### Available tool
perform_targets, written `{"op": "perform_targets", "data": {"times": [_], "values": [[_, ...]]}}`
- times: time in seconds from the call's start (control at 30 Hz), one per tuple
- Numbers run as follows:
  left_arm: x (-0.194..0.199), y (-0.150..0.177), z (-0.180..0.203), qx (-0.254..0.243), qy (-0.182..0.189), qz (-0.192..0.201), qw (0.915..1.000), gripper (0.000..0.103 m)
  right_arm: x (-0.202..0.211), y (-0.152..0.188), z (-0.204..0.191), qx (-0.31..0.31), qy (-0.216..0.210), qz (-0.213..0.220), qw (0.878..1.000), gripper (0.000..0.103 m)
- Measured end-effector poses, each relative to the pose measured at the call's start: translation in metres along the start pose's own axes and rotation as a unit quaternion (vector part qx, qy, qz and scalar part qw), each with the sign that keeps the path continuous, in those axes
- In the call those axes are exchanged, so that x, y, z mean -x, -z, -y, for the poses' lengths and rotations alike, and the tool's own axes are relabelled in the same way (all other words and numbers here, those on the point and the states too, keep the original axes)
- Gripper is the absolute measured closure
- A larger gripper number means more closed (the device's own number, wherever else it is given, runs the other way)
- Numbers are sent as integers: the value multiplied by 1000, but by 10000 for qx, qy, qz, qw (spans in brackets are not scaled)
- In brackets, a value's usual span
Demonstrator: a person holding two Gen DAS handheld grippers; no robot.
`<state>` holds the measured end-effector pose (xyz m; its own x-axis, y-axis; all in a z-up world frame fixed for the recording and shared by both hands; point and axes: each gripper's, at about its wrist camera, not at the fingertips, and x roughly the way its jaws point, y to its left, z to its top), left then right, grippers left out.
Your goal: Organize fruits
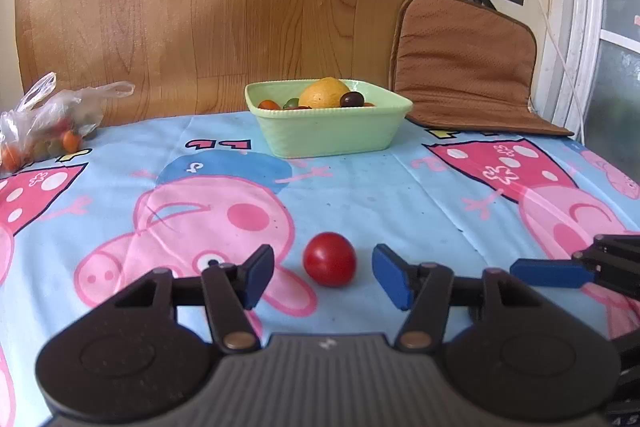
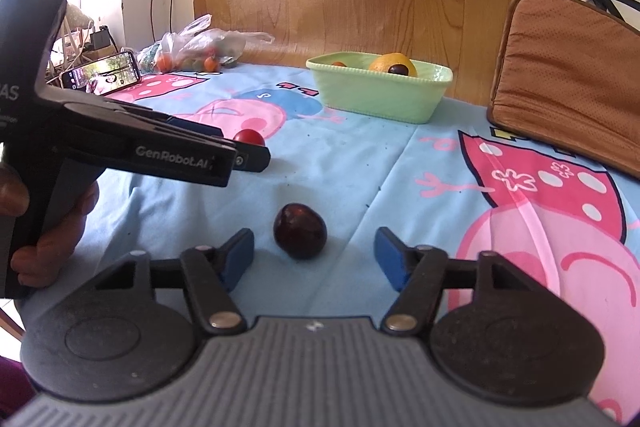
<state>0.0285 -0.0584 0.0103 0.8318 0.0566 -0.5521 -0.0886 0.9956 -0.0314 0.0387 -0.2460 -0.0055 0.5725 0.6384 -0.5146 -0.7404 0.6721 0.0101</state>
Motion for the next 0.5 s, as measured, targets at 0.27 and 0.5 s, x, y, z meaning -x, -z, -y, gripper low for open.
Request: {"op": "perform_targets", "data": {"times": [0.27,0.5], "values": [[-8,1,0,-11,242,-140,9996,73,-4,-5,-7,260,-80,-17,9996,72],[-15,-31,-4,-39,507,-75,9987,73,-14,-32,13,229,-8,271,9994,72]]}}
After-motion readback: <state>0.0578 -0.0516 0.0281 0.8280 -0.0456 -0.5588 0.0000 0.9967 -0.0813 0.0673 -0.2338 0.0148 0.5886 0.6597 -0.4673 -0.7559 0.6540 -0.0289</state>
